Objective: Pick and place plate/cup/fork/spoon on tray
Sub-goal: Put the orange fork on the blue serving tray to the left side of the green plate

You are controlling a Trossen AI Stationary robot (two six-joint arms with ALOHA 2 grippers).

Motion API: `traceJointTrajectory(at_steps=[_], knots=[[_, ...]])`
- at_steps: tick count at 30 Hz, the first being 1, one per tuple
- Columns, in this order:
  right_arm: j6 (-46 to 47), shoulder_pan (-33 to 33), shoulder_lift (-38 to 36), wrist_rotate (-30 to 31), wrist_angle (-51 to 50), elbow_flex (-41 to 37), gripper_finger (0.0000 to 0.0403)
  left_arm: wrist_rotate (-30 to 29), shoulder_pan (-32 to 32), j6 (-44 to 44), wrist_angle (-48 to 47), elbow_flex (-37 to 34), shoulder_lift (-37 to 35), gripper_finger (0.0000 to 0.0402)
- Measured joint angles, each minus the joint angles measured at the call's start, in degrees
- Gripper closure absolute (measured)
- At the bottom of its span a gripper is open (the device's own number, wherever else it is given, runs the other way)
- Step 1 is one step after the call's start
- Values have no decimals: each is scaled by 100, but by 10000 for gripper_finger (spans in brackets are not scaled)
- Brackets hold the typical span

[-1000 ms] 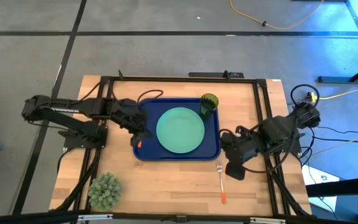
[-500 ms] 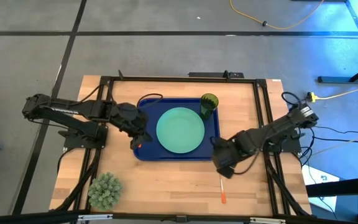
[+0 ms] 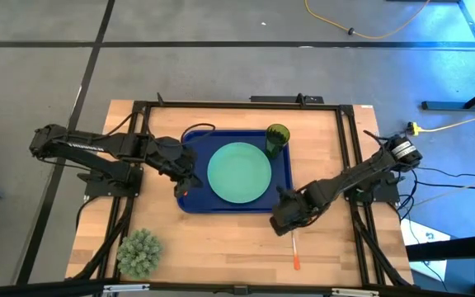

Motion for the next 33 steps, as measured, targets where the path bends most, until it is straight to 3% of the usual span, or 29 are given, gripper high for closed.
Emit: traceJointTrajectory(at_steps=[4, 11, 18, 33], knots=[[993, 246, 0, -44, 63, -284, 301, -2, 0, 15, 0, 0, 0, 362], [1996, 672, 19, 199, 1136, -601, 301, -4, 2, 18, 0, 0, 0, 362], [2464, 835, 127, 846, 1013, -613, 301, -6, 2, 19, -1, 0, 0, 363], [2609, 872, 563, 622, 988, -615, 301, -4, 2, 23, -3, 0, -2, 363]])
